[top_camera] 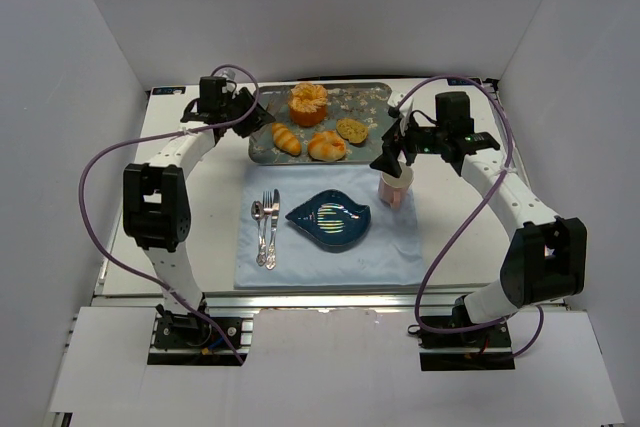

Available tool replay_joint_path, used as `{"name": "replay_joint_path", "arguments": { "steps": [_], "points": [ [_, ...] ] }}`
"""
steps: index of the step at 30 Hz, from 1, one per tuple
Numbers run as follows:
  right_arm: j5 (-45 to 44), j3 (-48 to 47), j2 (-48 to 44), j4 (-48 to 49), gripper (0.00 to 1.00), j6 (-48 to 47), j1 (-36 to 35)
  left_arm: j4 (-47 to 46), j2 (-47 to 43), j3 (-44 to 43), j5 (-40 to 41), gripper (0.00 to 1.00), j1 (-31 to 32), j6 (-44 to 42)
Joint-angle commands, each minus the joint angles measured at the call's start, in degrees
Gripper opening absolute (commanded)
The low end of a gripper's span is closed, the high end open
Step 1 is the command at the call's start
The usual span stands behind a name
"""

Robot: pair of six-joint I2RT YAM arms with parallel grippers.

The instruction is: Place the bread

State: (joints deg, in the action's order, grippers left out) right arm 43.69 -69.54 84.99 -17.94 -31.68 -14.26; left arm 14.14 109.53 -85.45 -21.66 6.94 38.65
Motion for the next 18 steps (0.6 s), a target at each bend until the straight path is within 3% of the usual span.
{"name": "replay_joint_path", "arguments": {
  "steps": [1, 18],
  "points": [
    [1.03, -0.07, -1.49, 1.32, 0.89, 0.66, 0.29, -1.06, 0.71, -3.3, -1.19, 0.53, 0.91, 0.27],
    [1.16, -0.02, -1.32, 1.33, 0.89, 0.57, 0.37, -5.97, 0.41, -1.79, -5.35, 0.54, 1.64, 3.89]
  ]
}}
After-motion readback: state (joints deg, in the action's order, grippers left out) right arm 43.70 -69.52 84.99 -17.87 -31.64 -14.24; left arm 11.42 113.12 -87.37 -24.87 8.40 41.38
